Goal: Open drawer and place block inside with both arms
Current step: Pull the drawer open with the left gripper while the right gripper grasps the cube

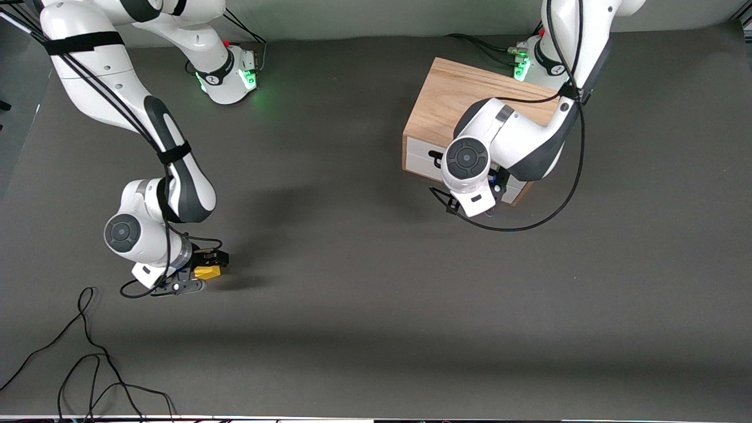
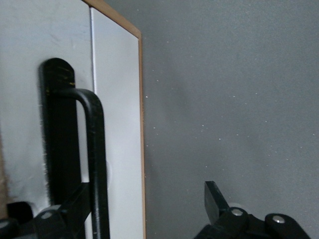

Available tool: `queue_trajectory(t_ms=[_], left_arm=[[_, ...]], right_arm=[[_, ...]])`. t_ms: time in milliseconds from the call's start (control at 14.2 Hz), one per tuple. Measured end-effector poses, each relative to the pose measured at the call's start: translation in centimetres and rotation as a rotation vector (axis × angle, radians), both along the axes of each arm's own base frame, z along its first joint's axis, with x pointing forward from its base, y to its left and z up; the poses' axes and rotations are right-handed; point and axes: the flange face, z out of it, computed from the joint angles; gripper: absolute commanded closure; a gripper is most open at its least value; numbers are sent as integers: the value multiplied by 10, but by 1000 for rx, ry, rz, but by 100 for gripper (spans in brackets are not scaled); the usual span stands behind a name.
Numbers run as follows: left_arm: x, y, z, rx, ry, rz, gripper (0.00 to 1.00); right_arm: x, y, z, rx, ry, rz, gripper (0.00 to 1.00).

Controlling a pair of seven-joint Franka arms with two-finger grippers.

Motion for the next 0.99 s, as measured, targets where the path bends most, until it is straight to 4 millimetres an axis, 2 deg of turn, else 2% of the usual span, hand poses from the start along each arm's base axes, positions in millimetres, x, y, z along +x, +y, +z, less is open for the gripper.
queue_trajectory(t_ms=[424,494,565,847,988], left_arm=[[4,-2,1,-3,-17,-8,0],[7,-3,2,-6,-20,-8,0],[10,-4,3,-10,-24,-6,0],[28,-10,0,-27,-29,3,0],[37,-13,2,-33,-43,3,0]], right_arm=[[-4,-1,-7,-2,13,-1,0],[-4,-1,-8,-2,15,-1,3],[-4,-1,-8,-2,16,0,12],[-4,-2,-9,-2,14,22,60],[-3,-3,-8,-2,5,24,79]])
